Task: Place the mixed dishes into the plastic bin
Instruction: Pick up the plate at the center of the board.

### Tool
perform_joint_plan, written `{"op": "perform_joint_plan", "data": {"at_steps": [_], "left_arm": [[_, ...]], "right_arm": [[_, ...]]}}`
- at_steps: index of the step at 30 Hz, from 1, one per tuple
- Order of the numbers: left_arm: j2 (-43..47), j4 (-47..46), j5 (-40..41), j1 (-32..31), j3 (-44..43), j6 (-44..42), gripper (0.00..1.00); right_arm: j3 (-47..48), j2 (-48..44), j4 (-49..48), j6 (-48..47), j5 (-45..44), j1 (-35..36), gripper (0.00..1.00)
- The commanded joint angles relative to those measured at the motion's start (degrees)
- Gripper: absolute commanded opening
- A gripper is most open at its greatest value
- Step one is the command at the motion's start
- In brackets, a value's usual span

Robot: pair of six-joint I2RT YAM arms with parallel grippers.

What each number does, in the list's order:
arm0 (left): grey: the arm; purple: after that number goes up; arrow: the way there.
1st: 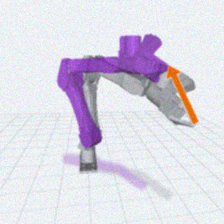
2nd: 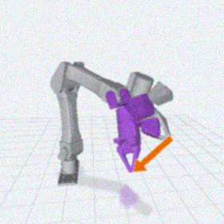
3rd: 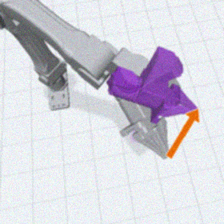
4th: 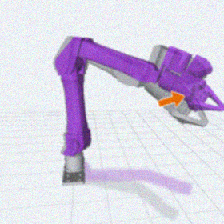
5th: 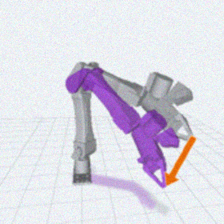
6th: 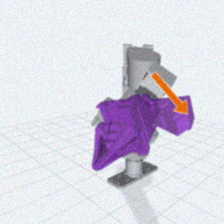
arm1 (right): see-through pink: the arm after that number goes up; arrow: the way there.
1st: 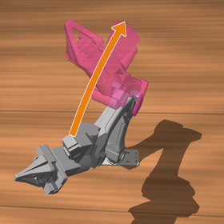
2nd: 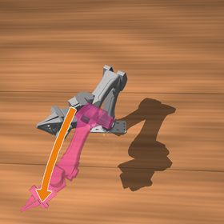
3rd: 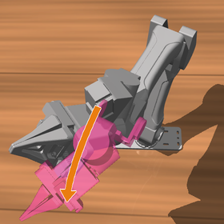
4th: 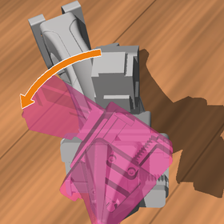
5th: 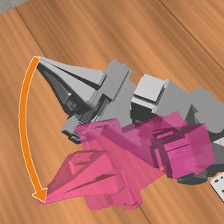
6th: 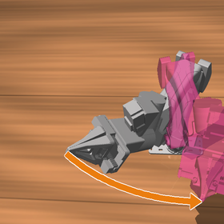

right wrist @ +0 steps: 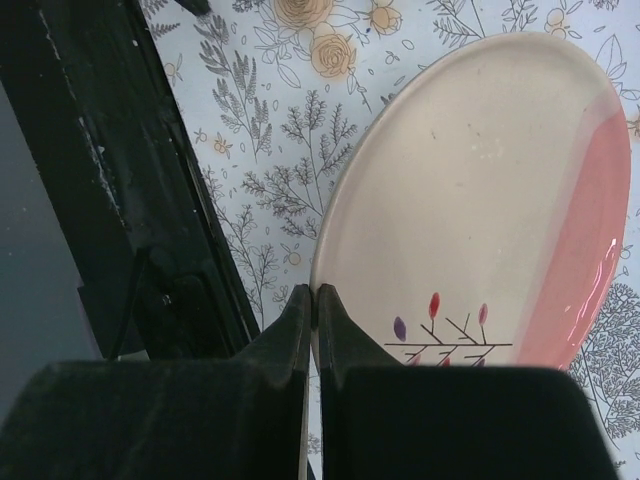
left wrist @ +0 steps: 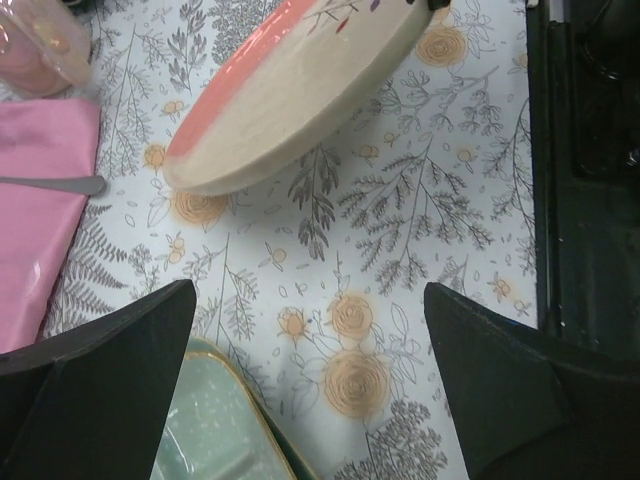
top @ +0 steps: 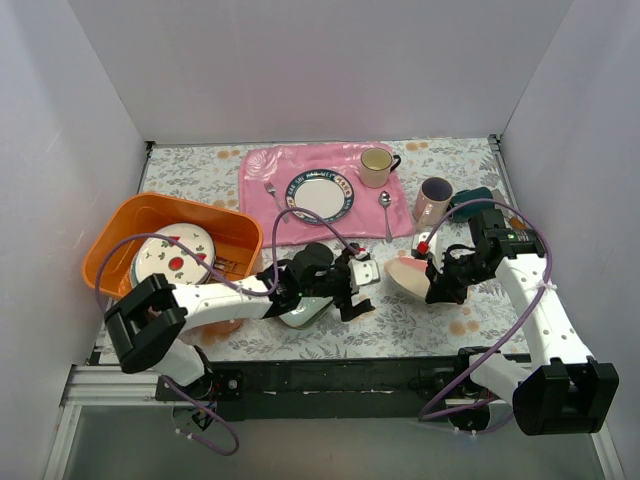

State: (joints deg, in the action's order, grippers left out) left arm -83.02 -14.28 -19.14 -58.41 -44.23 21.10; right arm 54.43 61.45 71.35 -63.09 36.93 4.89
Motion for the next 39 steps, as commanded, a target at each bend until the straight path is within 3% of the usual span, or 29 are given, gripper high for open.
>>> {"op": "perform_joint_plan", "data": {"at_steps": [1, 15, 23, 27, 34, 35, 37, 39], "left_arm": [[-3.71, -8.12, 1.82, -1.09, -4.55, -4.05, 0.98], [-12.86, -6.64, -2.66, -2.58, -12.72, -6.95, 0.98], [-16.20, -3.48, -1.26, -4.78, -17.55, -9.06, 0.95], [-17.61, -0.84, 1.98, -5.74, -19.49, -10.47, 0.83], [-17.17, 0.31, 5.16, -6.19, -19.93, -11.70, 0.36], [-17.17, 0.57, 5.25, -6.27, -20.02, -11.79, 0.22], [-16.73, 0.84, 5.60, -6.36, -20.02, -12.14, 0.06], [-16.12, 0.84, 5.69, -6.45, -20.02, -12.05, 0.00]], "right_arm": [[4.19, 0.34, 3.53, -1.33, 6.31, 0.04, 0.01], [5.68, 0.60, 3.71, -0.19, 9.48, 0.74, 0.01], [6.74, 1.21, 3.71, 1.04, 11.58, 1.53, 0.01], [7.35, 1.57, 3.62, 1.48, 12.38, 1.62, 0.01], [8.14, 2.44, 3.53, 2.71, 12.56, 1.62, 0.01], [8.40, 2.79, 3.53, 2.88, 12.64, 1.62, 0.01], [8.93, 3.15, 3.44, 3.32, 12.73, 1.62, 0.01], [9.55, 3.50, 3.44, 3.59, 12.82, 1.53, 0.01]]}}
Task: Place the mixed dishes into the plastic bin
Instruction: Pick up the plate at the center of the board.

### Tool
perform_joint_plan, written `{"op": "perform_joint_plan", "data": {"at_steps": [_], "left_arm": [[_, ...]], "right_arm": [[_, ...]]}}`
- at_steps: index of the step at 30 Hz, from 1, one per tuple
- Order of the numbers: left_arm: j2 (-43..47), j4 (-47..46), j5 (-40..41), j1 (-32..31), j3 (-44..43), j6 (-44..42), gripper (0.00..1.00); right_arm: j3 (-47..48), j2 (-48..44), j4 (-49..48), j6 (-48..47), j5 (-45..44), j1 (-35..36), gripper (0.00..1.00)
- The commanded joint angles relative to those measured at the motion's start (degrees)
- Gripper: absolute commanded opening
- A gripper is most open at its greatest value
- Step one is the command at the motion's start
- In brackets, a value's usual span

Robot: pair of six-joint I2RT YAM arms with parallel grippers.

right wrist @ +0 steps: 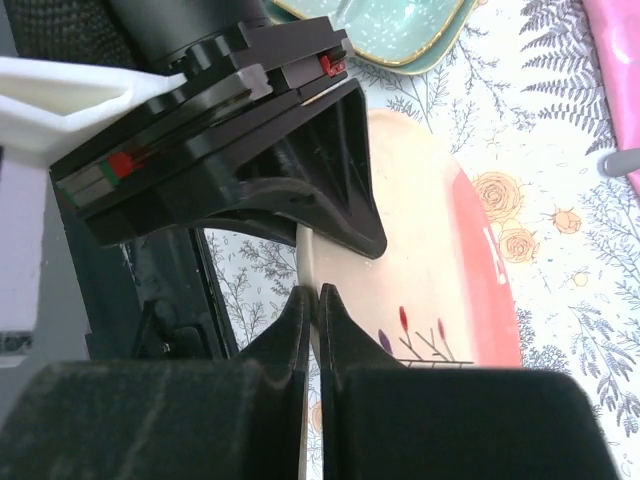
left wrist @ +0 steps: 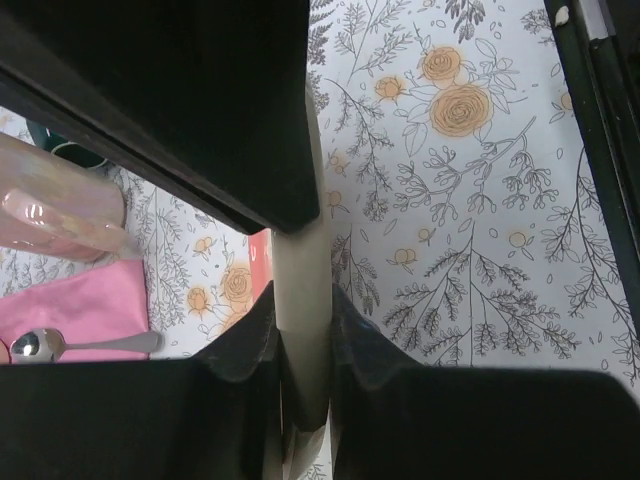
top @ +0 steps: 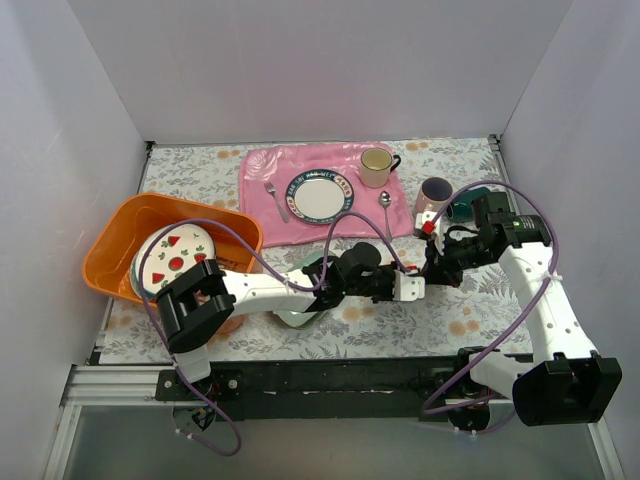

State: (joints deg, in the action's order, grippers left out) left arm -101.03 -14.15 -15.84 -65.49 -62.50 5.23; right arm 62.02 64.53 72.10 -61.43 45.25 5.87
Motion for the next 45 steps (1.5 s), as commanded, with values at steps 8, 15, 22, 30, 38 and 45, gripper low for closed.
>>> {"op": "perform_joint_plan", "data": {"at_steps": [8, 15, 22, 30, 38, 45], "left_arm": [[4.88, 1.84, 5.45, 0.02, -3.77, 5.49, 0.00], [9.89, 8.78, 9.41, -0.51, -5.26, 5.66, 0.00], [14.72, 13.80, 13.72, -1.30, -7.19, 6.19, 0.00], [16.48, 24.69, 20.40, -2.27, -13.96, 5.23, 0.00], [15.61, 36.12, 32.33, -2.88, -23.62, 3.38, 0.00], [14.46, 42.10, 45.77, -3.06, -28.02, 1.18, 0.00]], "right_arm": [[10.65, 2.17, 2.17, 5.79, 2.73, -1.38, 0.29], [19.97, 4.63, 2.44, 7.55, 5.72, -5.25, 0.64], [20.78, 5.69, -2.47, 12.64, 8.62, -10.35, 0.64], [15.86, 4.02, -9.51, 18.18, 7.40, -13.07, 0.64], [12.25, 2.62, -12.50, 19.68, 6.34, -13.69, 0.64], [10.40, 2.35, -14.44, 20.82, 5.37, -13.87, 0.65]]}}
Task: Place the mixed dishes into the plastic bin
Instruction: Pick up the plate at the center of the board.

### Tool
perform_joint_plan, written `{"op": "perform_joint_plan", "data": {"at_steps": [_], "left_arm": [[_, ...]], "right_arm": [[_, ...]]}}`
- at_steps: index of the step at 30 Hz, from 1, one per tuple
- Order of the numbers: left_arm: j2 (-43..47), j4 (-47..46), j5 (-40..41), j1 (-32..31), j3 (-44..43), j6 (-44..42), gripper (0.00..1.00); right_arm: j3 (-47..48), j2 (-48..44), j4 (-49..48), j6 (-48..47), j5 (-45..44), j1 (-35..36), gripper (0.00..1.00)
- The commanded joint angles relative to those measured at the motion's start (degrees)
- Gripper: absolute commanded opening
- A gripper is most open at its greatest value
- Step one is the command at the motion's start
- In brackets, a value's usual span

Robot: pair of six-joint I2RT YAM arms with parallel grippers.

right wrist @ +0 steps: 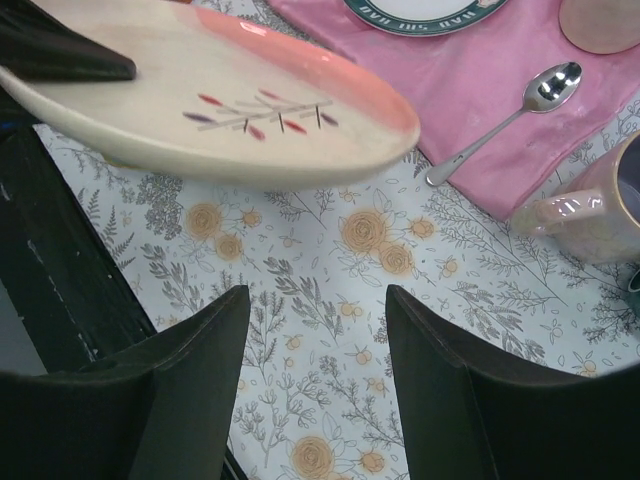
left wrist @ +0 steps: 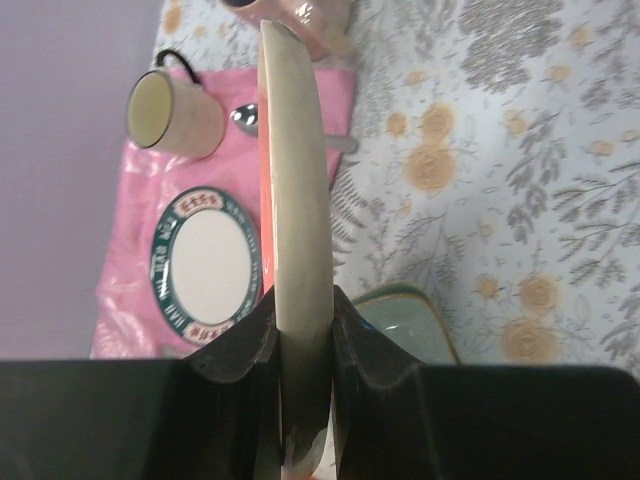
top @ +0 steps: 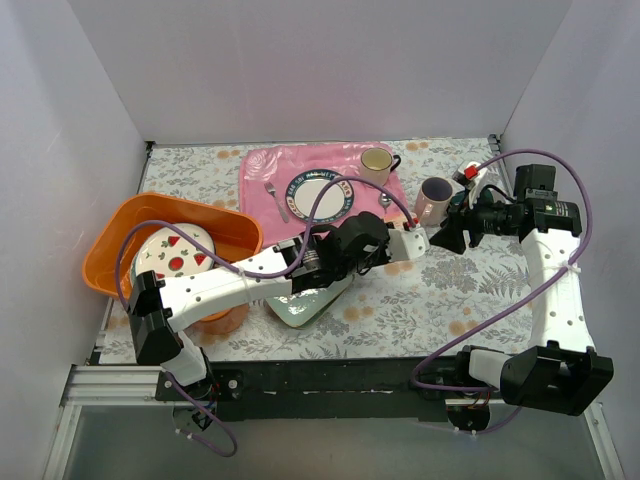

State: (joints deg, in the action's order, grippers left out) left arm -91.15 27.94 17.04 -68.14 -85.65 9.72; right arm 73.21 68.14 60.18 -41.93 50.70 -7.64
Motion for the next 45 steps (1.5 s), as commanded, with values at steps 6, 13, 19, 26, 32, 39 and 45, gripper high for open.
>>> {"op": "perform_joint_plan", "data": {"at_steps": [6, 13, 19, 26, 32, 39, 45], "left_arm": [[5.11, 0.44, 23.65, -0.33, -4.88, -6.46, 0.00], [6.51, -0.60, 32.26, -0.33, -4.89, -8.22, 0.00], [8.97, -2.37, 36.84, 1.25, -2.42, -9.36, 0.00], [11.17, -2.37, 39.39, 4.24, -0.66, -9.10, 0.00], [12.75, 0.79, 39.56, 9.25, 1.09, -6.20, 0.00], [16.53, 1.76, 40.09, 15.31, 5.40, -4.97, 0.00], [21.01, 1.85, 38.51, 21.72, 10.84, -3.56, 0.00]], "right_arm": [[-2.45, -1.25, -3.67, 1.50, -0.51, -0.45, 0.64], [-4.30, -1.52, -4.81, 1.94, -0.51, -0.53, 0.65], [-5.36, -1.96, -4.90, 1.85, -0.60, -0.53, 0.65], [-5.97, -2.22, -4.81, 1.50, -0.25, -0.53, 0.65], [-6.33, -2.57, -4.29, 0.80, 0.19, -0.53, 0.65], [-7.12, -2.57, -4.02, 0.36, 0.37, -0.53, 0.65], [-7.56, -2.40, -4.11, 0.18, 0.46, -0.53, 0.65]]}}
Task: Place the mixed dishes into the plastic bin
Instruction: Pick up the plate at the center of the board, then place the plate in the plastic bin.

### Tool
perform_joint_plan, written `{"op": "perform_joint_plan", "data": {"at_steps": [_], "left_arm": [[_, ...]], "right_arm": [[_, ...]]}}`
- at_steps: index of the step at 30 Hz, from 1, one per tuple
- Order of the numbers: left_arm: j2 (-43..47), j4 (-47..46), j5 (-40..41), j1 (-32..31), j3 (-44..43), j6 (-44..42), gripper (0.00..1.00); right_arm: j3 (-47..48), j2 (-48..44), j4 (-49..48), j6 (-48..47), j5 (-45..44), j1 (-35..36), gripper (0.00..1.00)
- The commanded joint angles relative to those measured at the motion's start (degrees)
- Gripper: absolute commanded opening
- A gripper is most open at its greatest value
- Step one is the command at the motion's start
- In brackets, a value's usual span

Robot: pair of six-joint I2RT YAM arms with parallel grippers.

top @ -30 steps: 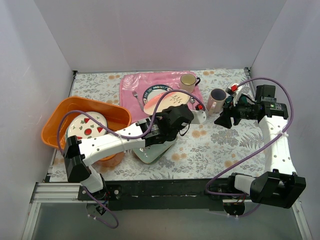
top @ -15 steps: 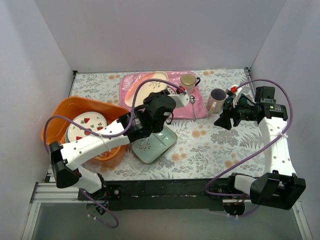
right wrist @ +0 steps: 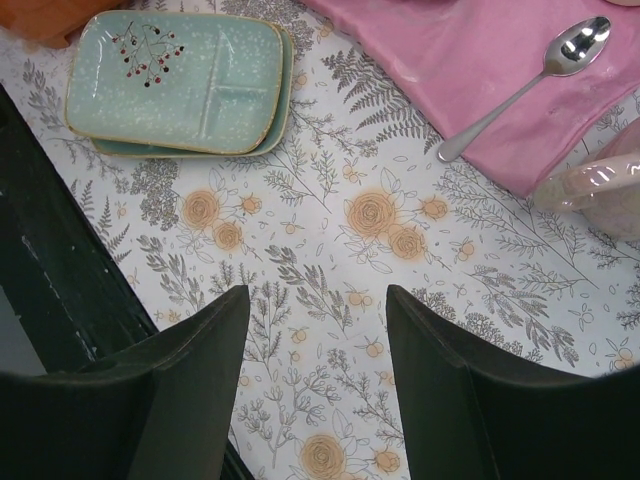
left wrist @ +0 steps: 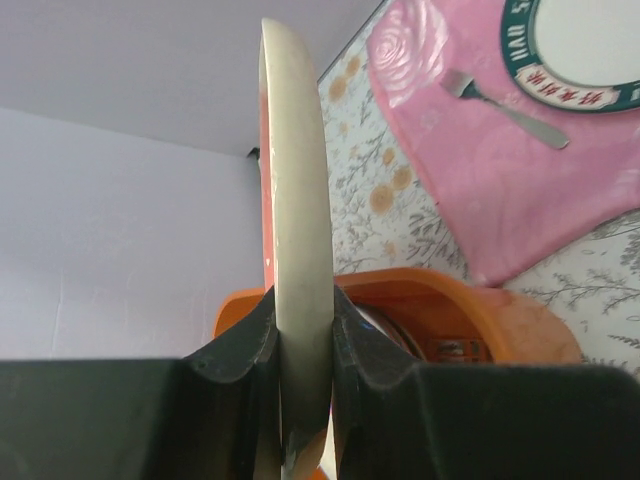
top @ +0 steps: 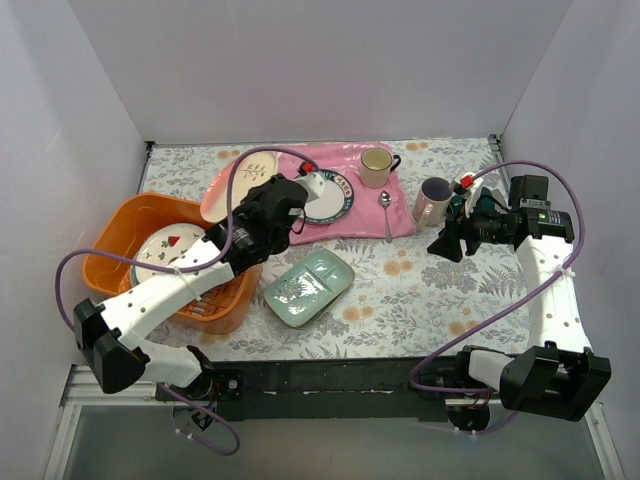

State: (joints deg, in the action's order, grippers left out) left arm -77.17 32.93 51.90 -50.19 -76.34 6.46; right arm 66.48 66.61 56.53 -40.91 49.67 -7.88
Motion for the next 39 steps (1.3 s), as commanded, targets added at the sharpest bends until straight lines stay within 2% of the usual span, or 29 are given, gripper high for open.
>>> {"op": "perform_joint_plan", "data": {"at_steps": [1, 5, 23, 39], "left_arm": [[8.25, -3.13, 3.39, 4.66, 2.50, 0.04, 0.00], [10.80, -2.87, 2.07, 9.49, 6.02, 1.62, 0.00], [19.33, -4.62, -3.90, 23.91, 20.43, 4.70, 0.00], [20.04, -8.14, -8.04, 29.89, 29.84, 5.67, 0.00]], "right_arm": [[-0.91, -0.78, -0.46, -0.84, 1.40, -0.29, 0.65], [-1.09, -0.60, -0.46, -1.11, 1.22, -0.29, 0.65], [-2.84, -0.43, -0.90, -1.55, 0.43, -0.29, 0.65], [-3.90, -0.60, -1.25, -1.81, 0.08, -0.29, 0.65]]}}
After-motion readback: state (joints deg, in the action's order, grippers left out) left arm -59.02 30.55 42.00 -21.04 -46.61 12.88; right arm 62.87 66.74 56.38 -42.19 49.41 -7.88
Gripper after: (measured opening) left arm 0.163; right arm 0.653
